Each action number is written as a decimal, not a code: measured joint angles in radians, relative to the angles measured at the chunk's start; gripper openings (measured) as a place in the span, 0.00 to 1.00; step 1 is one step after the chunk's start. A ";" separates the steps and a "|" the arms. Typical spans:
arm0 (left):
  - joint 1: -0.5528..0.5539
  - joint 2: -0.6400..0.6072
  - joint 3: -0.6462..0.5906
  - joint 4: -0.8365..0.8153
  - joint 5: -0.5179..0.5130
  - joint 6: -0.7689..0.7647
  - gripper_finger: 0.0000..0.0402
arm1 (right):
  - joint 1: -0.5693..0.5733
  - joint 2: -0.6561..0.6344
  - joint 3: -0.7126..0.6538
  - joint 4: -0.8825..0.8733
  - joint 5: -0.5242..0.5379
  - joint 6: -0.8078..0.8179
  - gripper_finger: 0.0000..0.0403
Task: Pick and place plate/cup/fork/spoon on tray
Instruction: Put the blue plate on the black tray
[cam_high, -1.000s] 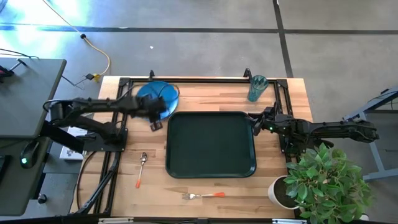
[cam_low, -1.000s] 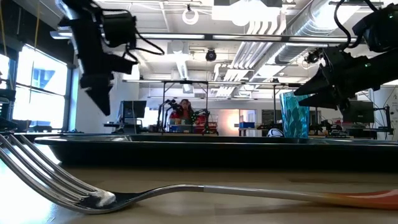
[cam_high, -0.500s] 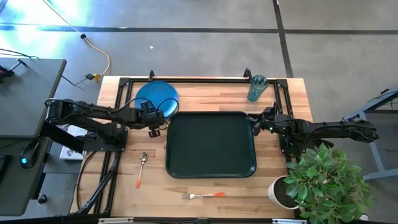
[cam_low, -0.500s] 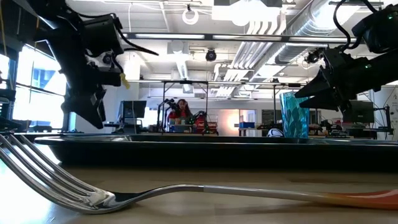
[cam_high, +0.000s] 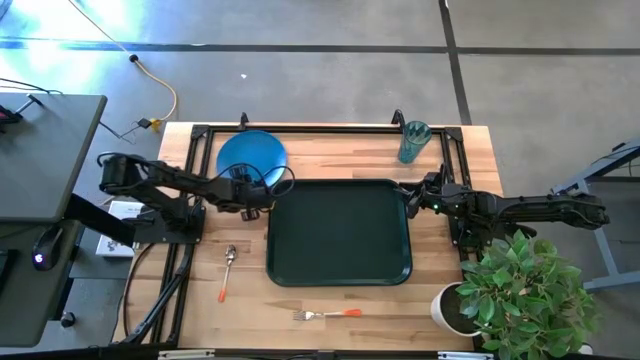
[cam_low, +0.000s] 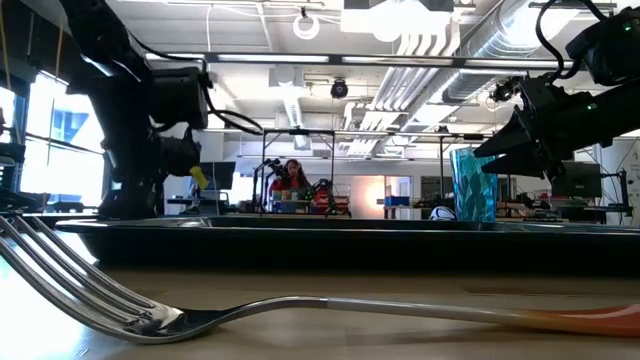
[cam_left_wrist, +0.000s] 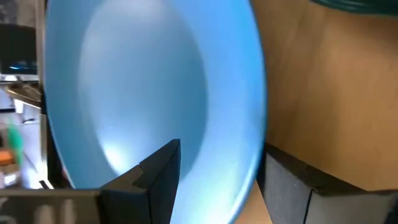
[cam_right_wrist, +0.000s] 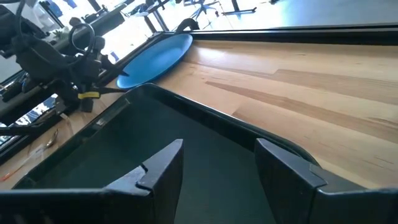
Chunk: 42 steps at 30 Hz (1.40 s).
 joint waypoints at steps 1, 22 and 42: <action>0.000 0.010 0.001 0.008 -0.009 0.000 0.46 | 0.000 0.000 0.000 0.000 0.000 0.000 0.47; -0.093 0.050 0.105 -0.044 -0.170 0.131 0.01 | 0.000 0.000 0.000 0.001 -0.002 0.032 0.47; -0.419 0.080 0.374 0.094 0.192 0.394 0.00 | 0.000 0.000 0.000 0.001 0.011 0.034 0.47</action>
